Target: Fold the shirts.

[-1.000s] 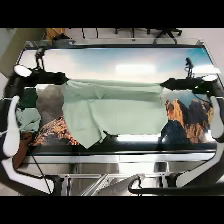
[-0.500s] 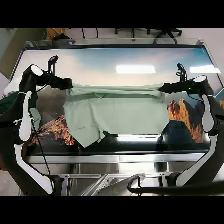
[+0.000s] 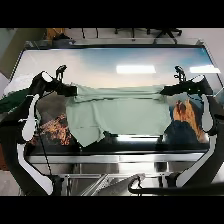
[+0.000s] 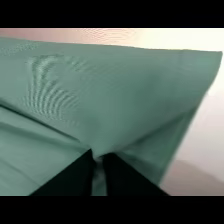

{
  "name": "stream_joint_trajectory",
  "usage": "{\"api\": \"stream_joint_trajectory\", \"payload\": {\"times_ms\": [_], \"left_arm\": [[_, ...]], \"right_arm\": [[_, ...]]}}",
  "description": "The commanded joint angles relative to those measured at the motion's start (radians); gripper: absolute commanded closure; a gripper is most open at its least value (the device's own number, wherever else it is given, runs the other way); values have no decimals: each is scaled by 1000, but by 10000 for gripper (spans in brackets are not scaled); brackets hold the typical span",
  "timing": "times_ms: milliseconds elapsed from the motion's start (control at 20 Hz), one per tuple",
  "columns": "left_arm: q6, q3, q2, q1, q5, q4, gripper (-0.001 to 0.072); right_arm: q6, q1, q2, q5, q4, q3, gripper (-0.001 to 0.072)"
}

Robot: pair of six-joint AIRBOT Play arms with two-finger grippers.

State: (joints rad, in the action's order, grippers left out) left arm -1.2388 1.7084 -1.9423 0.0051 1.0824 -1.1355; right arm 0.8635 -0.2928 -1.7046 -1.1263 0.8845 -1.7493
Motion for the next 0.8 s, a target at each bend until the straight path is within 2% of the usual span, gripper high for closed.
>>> {"api": "stream_joint_trajectory", "payload": {"times_ms": [0, 50, 100, 200, 300, 400, 550, 600, 650, 700, 750], "left_arm": [[-23, 31, 0, 3, 69, 4, 401], [-46, 71, 0, 13, 130, 4, 81], [-75, 120, 1, 25, 204, 5, 33], [-103, 189, 11, 46, 341, 4, 41], [-129, 151, 62, 70, 408, 5, 41], [-132, -13, 152, 92, 413, 5, 41], [-142, -402, 335, 129, 358, 5, 41], [-142, -533, 396, 141, 328, 11, 40], [-142, -645, 450, 150, 298, 23, 41], [-141, -754, 502, 154, 269, 42, 41], [-139, -849, 546, 156, 238, 55, 40]], "right_arm": [[46, 2, 21, -42, -6, -5, 398], [58, -1, 48, -62, -5, -5, 386], [59, -8, 80, -87, -5, -5, 385], [112, -46, 150, -150, -1, -5, 385], [159, -111, 199, -259, -2, 9, 386], [190, -186, 246, -327, -1, 95, 387], [199, -303, 334, -333, -1, 330, 386], [197, -333, 360, -329, -2, 403, 370], [196, -360, 384, -317, -2, 475, 262], [188, -377, 401, -309, -2, 534, 207], [173, -382, 409, -301, -2, 578, 207]]}}
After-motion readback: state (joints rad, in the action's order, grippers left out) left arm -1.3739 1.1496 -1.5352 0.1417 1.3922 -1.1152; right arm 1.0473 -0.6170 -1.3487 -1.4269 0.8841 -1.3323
